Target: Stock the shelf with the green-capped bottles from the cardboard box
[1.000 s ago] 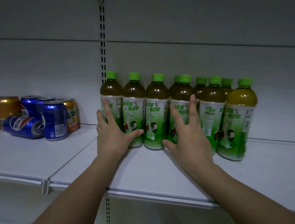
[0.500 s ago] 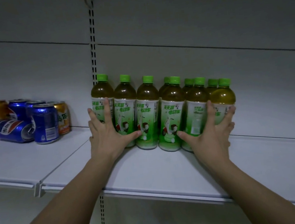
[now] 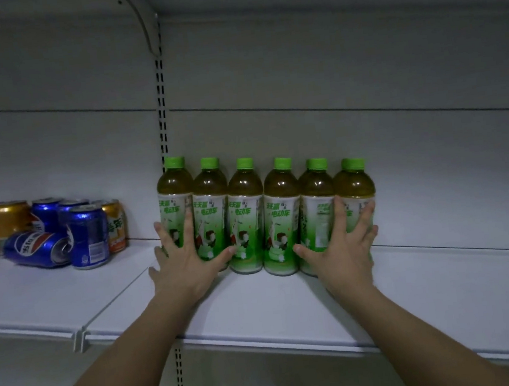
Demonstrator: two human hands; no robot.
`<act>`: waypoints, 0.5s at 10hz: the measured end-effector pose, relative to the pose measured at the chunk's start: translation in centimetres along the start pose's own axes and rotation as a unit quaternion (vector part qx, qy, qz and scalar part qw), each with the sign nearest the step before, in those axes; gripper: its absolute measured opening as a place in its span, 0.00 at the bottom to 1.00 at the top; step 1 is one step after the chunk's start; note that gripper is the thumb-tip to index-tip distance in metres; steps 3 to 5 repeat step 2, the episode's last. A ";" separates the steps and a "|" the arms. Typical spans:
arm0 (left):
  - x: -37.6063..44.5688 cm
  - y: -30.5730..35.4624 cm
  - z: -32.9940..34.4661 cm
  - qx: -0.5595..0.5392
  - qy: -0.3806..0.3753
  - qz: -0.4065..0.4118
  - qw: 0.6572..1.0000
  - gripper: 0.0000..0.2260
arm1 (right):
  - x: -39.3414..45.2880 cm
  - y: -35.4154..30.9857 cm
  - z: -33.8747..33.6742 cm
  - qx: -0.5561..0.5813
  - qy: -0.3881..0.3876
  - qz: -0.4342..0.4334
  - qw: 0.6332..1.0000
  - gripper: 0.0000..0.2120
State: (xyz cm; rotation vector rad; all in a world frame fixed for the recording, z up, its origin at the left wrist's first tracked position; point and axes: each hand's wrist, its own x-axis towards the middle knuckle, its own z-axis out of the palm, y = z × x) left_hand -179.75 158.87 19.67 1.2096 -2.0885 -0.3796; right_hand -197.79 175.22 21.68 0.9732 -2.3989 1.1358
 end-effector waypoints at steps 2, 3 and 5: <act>-4.3 2.0 -1.2 0.040 -0.054 -0.008 0.998 0.43 | -3.8 -0.4 -7.3 0.227 0.033 -0.060 0.971 0.33; -4.3 2.0 -1.2 0.040 -0.054 -0.008 0.998 0.43 | -3.8 -0.4 -7.3 0.227 0.033 -0.060 0.971 0.33; -4.3 2.0 -1.2 0.040 -0.054 -0.008 0.998 0.43 | -3.8 -0.4 -7.3 0.227 0.033 -0.060 0.971 0.33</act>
